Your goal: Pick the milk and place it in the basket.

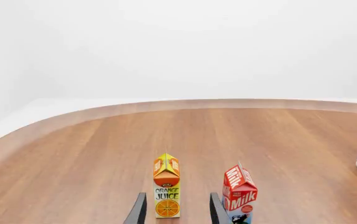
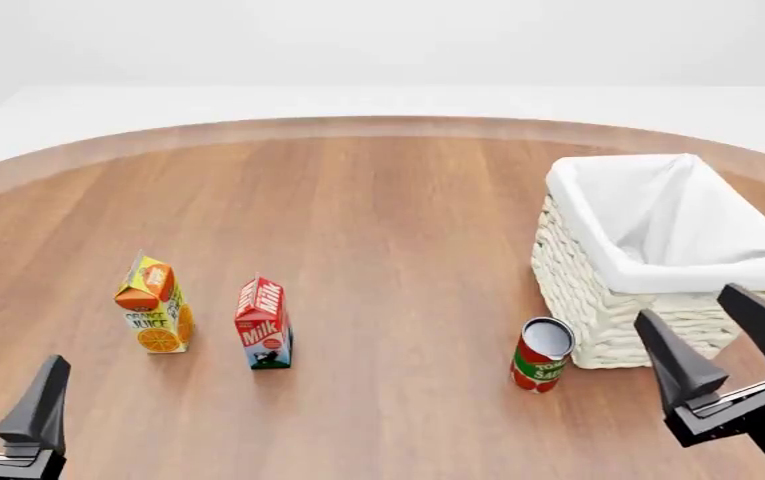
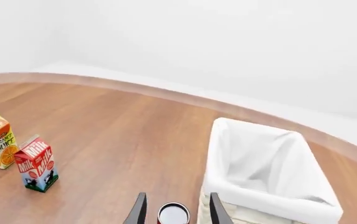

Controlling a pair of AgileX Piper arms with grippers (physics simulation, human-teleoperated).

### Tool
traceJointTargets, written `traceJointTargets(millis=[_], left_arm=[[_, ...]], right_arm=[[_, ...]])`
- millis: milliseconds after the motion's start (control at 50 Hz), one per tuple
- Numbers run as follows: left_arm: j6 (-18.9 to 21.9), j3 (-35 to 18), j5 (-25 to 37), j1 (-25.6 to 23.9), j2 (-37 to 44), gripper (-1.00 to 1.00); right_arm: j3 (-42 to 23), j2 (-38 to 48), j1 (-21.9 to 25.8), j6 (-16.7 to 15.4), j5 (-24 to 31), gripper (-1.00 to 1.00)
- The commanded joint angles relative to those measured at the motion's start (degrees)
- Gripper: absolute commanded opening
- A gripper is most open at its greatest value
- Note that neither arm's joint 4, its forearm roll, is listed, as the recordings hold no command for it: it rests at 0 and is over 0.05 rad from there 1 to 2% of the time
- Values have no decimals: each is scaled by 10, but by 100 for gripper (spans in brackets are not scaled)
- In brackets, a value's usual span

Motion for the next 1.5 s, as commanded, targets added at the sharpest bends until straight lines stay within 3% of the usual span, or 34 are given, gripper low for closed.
traceJointTargets(millis=[20,520,780,1020,1280,1400,1500], left_arm=[[0,0,0,0,0,100],[0,0,0,0,0,100],[0,0,0,0,0,100],[0,0,0,0,0,100],[0,0,0,0,0,100],[0,0,0,0,0,100],[0,0,0,0,0,100]], right_arm=[[-37,33,30,-21,6,100],[-157,183,111,-59,2,100],[-219,266,146,-45,-1,100],[-283,339,168,-19,25,100],[-362,400,197,65,73,100],[-393,423,205,71,96,100],[-427,451,220,107,114,100]])
